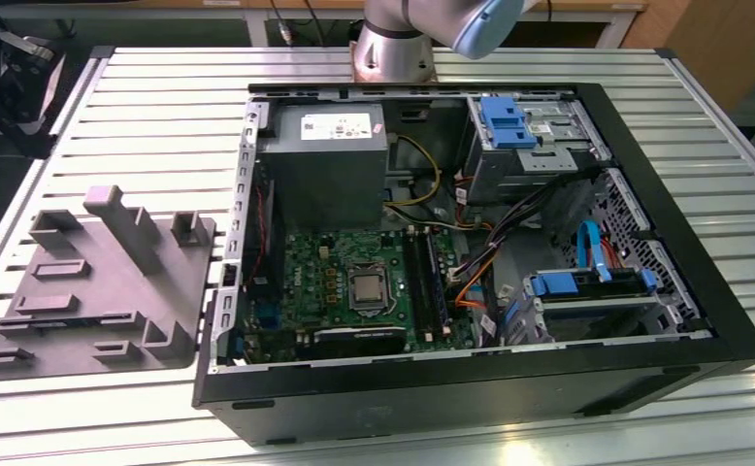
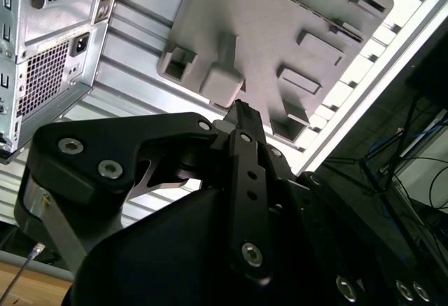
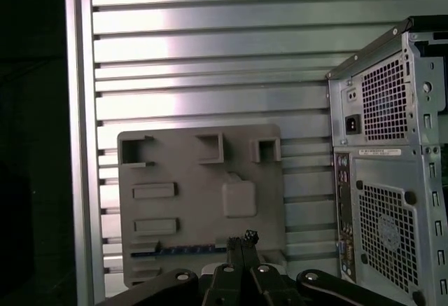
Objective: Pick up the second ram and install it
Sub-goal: 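Reach for the second ram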
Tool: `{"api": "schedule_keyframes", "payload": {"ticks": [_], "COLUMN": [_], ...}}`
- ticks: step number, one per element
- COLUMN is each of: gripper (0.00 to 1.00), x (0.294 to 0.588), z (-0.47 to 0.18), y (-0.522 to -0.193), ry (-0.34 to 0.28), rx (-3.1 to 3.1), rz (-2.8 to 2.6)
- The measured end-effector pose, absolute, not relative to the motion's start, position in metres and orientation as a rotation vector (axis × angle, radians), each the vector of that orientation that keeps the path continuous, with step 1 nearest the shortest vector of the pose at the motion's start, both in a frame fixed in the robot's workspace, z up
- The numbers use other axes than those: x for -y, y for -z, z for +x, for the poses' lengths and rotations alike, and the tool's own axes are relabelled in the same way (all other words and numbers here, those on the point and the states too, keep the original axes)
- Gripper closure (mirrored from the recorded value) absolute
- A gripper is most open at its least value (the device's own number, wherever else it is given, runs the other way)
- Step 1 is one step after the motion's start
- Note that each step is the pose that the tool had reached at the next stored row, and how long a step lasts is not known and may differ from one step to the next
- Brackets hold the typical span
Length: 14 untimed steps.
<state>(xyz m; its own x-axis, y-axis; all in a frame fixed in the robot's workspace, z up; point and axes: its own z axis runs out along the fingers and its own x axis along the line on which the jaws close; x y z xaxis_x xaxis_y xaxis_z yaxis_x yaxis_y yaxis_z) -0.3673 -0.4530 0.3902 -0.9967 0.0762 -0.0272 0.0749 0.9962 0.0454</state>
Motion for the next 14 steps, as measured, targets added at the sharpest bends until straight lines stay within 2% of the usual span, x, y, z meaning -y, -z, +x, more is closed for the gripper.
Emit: {"api": "schedule_keyframes", "payload": {"ticks": [14], "gripper": [0.89], "x": [0.4543], "z": [-0.374], "y": [-0.389], "ry": [-0.069], "rx": [-3.11], "rz": [0.118]}}
